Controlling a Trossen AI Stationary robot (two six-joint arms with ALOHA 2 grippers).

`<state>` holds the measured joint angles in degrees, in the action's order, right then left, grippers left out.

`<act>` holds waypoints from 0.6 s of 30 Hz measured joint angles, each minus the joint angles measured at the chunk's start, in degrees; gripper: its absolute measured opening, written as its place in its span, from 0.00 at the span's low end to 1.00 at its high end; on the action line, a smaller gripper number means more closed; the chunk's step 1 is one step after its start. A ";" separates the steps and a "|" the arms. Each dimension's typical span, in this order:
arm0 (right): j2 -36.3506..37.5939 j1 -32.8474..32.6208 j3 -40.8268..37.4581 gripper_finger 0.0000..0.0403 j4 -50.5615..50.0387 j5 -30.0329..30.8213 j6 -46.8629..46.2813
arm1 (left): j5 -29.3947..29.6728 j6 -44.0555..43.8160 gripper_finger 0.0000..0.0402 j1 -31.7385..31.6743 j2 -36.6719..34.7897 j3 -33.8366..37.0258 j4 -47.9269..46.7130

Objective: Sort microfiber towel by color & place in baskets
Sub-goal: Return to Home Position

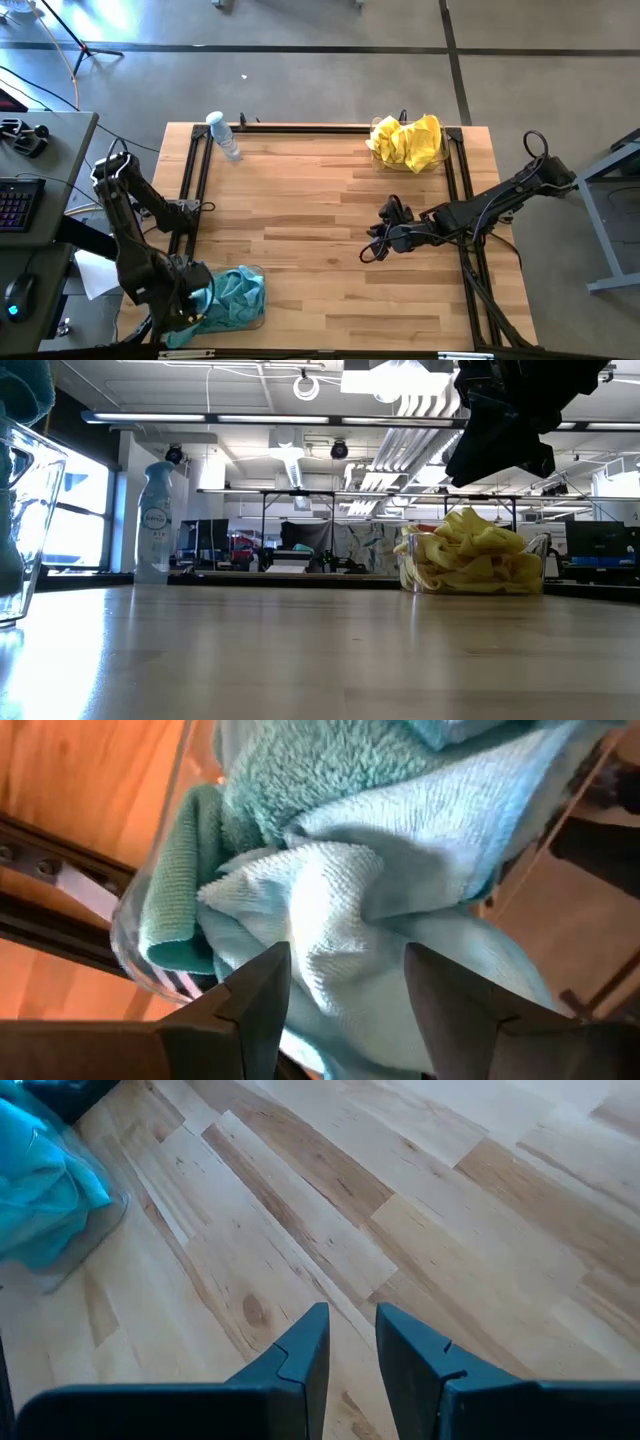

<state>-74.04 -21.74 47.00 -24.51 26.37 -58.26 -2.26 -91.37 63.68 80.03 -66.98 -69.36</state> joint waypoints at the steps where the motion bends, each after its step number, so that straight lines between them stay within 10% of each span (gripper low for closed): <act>1: 0.00 0.00 0.00 0.19 0.00 0.00 0.90 | 0.08 0.46 0.46 -0.29 -0.83 0.00 -0.24; 12: 0.00 0.00 0.00 0.19 0.00 0.02 5.63 | 2.10 22.80 0.46 -5.90 -8.75 -0.04 -0.52; 18: 0.00 0.00 0.00 0.19 0.02 0.03 4.33 | 18.89 38.47 0.46 -11.34 -11.55 2.34 -0.11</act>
<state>-74.04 -21.74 47.00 -24.49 26.40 -53.93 16.62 -52.90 52.34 68.47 -64.64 -69.47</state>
